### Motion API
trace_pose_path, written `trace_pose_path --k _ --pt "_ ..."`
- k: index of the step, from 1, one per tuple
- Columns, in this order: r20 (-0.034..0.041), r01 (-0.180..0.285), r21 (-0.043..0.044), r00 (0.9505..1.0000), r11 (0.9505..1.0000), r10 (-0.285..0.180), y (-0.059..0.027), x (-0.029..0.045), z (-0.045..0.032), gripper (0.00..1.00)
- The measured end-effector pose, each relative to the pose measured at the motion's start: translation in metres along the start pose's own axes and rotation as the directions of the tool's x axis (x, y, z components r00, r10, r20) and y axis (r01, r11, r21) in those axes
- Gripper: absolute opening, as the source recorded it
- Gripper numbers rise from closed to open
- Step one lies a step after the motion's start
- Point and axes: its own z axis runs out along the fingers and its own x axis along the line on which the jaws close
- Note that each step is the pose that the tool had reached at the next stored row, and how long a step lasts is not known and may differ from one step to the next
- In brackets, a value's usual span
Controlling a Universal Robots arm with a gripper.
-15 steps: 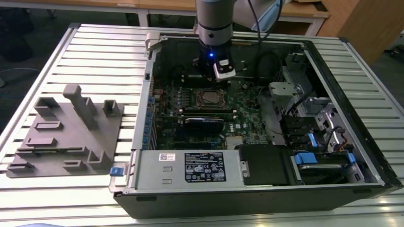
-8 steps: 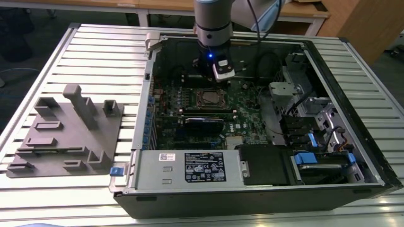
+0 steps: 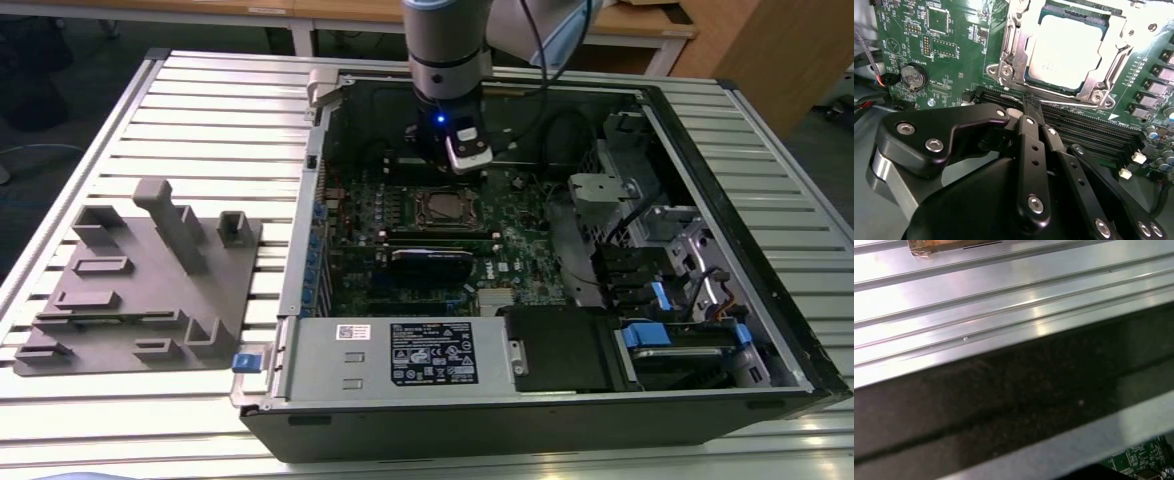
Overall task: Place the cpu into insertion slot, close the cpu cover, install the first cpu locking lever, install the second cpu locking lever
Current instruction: 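Install the first cpu locking lever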
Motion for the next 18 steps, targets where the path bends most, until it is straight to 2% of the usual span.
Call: trace_pose_path --k 5,18 --pt "0.0012 -0.001 -0.0073 1.0 1.0 0.001 -0.0004 0.0012 0.0002 0.11" --pt "0.0258 0.003 -0.0155 0.9997 0.9999 -0.002 -0.0072 -0.0003 0.0016 0.11"
